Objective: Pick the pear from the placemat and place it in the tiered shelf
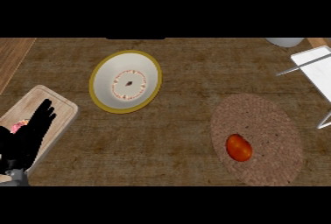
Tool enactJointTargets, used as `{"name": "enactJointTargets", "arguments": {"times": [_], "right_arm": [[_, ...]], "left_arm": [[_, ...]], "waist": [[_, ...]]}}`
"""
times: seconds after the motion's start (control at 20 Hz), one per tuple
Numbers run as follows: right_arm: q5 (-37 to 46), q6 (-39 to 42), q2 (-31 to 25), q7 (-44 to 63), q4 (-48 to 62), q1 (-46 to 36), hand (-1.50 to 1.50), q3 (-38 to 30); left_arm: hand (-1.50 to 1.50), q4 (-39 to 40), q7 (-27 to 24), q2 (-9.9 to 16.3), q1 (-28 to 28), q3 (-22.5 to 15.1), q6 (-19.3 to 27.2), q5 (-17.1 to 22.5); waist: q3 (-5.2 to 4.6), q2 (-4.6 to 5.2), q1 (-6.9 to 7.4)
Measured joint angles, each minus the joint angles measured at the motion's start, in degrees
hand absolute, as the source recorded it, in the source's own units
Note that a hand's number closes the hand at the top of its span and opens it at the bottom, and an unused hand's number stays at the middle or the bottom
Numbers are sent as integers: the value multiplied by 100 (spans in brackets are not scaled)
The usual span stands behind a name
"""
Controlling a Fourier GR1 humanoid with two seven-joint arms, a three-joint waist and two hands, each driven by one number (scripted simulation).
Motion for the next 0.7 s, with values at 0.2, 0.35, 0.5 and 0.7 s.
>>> {"name": "enactJointTargets", "arguments": {"times": [0.2, 0.35, 0.5, 0.7], "right_arm": [[-176, -492, -198, -99, 343, 175, 150, -244], [-357, -837, -300, -136, 506, 344, 150, -429], [-519, -1079, -523, -241, 830, 488, 150, -595], [-592, -1602, -635, -86, 975, 773, -150, -846]], "left_arm": [[0, -52, 107, -86, -70, -50, 93, -80], [0, -32, 48, -40, 7, 23, 18, -53], [0, -217, 43, -79, 168, 11, -11, -50], [0, -262, 109, -93, 143, 33, -24, -29]], "waist": [[3, 7, 5], [3, 5, 4], [2, 5, 17], [1, 4, 6]]}}
